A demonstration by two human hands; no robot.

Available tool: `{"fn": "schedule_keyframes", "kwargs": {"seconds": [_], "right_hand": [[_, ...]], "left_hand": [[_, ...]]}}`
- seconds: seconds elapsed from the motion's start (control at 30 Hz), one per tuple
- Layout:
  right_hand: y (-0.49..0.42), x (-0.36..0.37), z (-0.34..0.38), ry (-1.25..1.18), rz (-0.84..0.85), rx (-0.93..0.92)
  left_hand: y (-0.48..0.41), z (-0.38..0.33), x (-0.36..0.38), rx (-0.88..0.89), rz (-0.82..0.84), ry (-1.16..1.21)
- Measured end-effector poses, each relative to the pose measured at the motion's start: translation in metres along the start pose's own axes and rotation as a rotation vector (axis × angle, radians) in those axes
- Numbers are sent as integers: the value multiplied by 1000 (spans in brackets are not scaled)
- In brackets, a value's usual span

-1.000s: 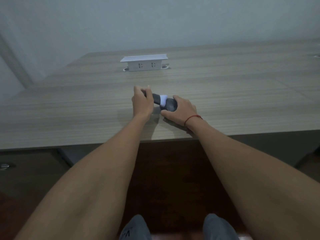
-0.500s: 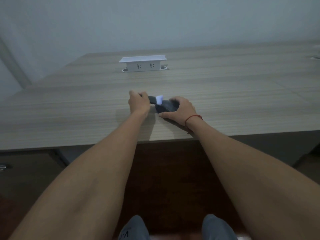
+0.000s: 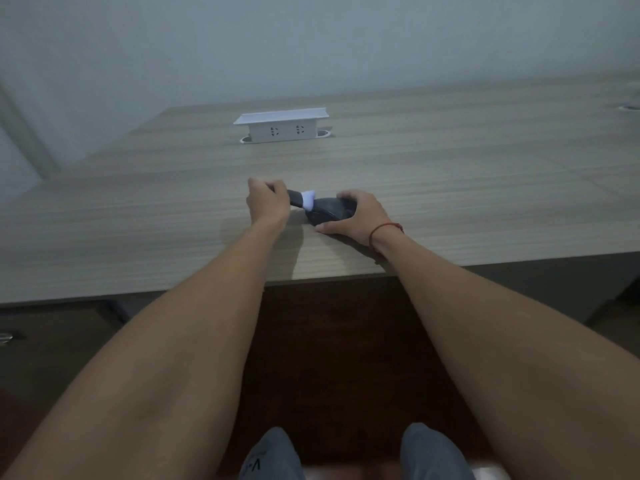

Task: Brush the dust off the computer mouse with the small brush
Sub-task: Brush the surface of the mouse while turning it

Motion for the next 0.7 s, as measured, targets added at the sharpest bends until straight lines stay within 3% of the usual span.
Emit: {"fn": "schedule_keyframes", "kwargs": {"seconds": [0.1, 0.17, 0.37, 0.57, 0.7], "right_hand": [[0, 0, 0, 0, 14, -7], [0, 0, 0, -4, 17, -25], [1, 0, 0, 2, 22, -34], [1, -1, 1, 7, 64, -51], [2, -6, 3, -3, 144, -37]], "left_hand": [[3, -6, 7, -30, 108, 140], [5, -5, 8, -7, 133, 98], [2, 9, -12, 122, 2, -131], [9, -2, -8, 66, -80, 159], [10, 5, -5, 74, -38, -90]]}}
Point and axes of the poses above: each hand's wrist, its own y-axis away from the middle knuckle, its own x-axis out of the palm, z = x × y, the point moved 5 cm from there along -y, towards the middle knuckle
